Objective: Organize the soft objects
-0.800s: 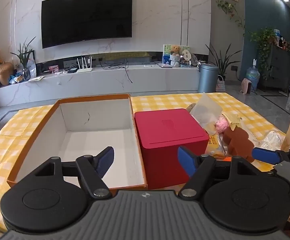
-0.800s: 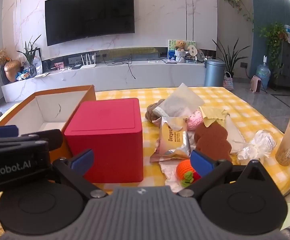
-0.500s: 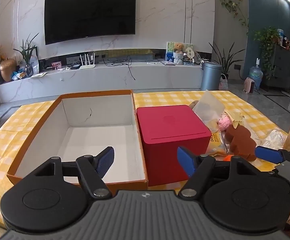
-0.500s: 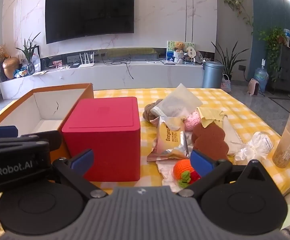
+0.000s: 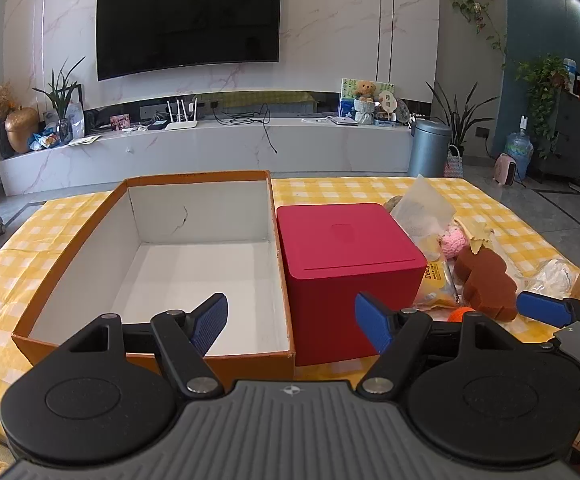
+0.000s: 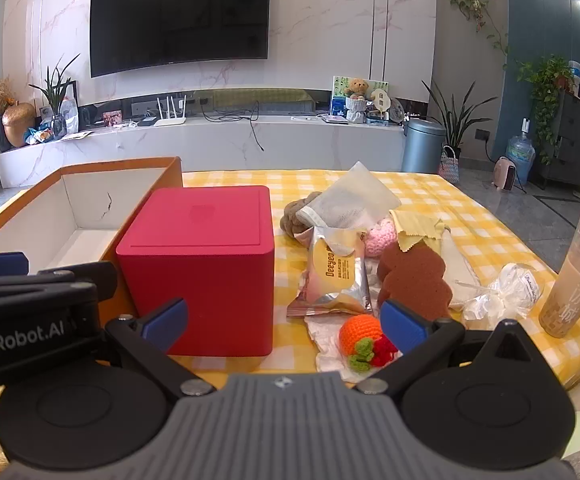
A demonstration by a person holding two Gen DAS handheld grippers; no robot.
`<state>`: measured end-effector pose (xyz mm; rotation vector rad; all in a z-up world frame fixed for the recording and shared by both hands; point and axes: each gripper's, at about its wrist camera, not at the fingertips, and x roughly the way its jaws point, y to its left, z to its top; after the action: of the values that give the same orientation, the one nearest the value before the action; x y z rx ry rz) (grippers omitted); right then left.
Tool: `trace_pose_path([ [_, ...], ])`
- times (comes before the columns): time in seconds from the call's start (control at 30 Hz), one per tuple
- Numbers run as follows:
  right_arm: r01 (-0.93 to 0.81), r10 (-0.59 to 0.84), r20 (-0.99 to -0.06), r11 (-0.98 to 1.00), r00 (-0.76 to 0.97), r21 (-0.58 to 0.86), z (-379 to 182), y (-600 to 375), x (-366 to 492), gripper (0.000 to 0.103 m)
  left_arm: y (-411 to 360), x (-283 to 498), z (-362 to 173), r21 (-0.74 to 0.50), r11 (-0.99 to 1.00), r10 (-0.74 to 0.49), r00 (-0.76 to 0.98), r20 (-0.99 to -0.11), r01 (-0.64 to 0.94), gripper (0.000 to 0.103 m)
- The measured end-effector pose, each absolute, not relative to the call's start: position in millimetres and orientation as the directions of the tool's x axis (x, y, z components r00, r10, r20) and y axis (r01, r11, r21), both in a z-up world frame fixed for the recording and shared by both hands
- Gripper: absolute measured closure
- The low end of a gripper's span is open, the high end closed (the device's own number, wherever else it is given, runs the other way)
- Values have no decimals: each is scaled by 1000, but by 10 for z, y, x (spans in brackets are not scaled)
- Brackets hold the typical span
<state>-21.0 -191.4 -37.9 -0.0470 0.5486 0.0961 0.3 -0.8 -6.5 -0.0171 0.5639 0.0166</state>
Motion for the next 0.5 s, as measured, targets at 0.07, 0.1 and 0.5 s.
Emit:
trace_pose_path([
  [0.07, -96, 70, -514, 995, 855, -24, -374, -1913, -220, 3, -14, -5, -63, -8, 1000, 17, 847, -531, -25, 17],
  [0.1, -97, 70, -515, 995, 854, -25, -375, -1915, -219, 3, -14, -2, -64, -9, 1000, 18, 846, -533, -26, 17],
  [0.5, -90, 52, -526, 995, 849, -47, -393, -1896, -207, 3, -27, 11, -88, -9, 999, 33, 838, -544, -45, 17],
])
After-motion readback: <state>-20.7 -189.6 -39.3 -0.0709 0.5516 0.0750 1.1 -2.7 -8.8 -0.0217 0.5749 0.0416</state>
